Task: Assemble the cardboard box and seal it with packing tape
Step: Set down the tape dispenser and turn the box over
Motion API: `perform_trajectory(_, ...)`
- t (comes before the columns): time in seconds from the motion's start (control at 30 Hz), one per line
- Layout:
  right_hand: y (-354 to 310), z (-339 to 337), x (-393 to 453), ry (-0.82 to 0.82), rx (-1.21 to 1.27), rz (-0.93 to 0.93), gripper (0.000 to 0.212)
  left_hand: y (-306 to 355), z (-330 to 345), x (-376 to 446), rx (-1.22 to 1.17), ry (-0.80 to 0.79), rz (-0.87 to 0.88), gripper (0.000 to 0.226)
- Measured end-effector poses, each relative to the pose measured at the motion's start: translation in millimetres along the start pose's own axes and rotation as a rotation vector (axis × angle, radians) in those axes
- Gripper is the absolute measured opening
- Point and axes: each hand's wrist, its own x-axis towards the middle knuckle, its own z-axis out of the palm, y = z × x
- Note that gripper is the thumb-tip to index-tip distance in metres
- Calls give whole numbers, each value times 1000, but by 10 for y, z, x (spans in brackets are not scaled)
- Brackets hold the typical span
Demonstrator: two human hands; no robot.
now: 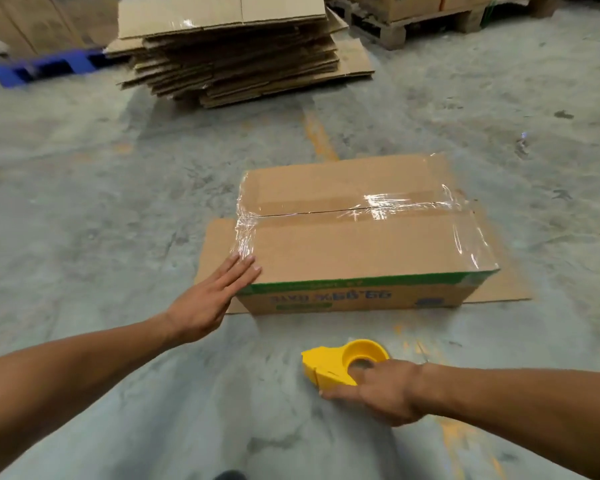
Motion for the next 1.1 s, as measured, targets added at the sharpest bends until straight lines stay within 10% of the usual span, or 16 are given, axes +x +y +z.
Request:
perform_trajectory(0.37,-68,-83,2,85,-175,-185,64,51,62,9,93,93,10,62)
perform_trajectory(0.67,914,-967,-290,1211,129,298,35,-7,-124,655,-123,244,-321,51)
perform_trajectory(0.83,1732,-772,-641,966,469,1071,65,41,-202,922,-635,131,-595,68)
perform_trajectory(0.97,1857,-647,-765,937,1102,815,85,98,-222,989,-732,162,-707,72)
perform_trajectory(1.1,1804,-752,-778,993,1156,810,90,48,-289,1026,-719,164,-797,77)
